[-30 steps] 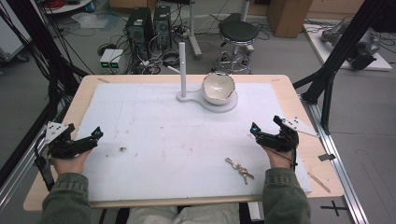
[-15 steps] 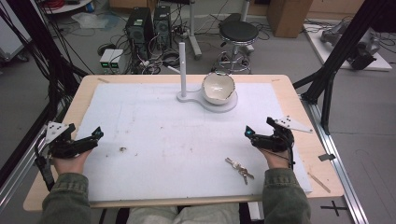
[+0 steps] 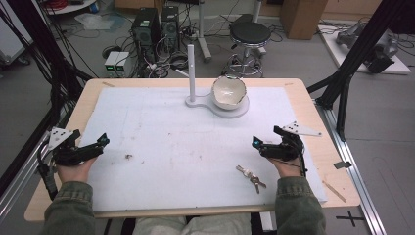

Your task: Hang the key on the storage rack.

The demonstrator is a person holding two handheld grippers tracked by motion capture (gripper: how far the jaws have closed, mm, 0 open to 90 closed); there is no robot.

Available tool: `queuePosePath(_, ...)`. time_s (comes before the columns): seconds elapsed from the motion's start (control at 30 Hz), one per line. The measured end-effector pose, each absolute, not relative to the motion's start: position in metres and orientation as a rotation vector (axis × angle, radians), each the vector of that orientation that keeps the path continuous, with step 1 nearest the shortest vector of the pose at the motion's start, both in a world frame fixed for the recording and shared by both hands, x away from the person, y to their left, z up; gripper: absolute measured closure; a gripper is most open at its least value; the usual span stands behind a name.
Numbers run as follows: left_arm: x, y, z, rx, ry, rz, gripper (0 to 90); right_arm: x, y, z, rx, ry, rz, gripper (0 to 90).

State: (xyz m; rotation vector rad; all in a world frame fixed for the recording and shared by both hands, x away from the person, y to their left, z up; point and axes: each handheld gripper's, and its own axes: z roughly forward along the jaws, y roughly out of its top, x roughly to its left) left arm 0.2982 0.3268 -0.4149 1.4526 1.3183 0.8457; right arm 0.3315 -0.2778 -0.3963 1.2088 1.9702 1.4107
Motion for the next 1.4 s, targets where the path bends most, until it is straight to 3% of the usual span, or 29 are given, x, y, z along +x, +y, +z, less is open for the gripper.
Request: queuePosePath(1.4, 0.299, 0.329, -0.415, 1.452, 1.322, 0.842, 1.7, 0.329, -0.236, -0.405, 1.154, 2.445, 1.025, 0.7)
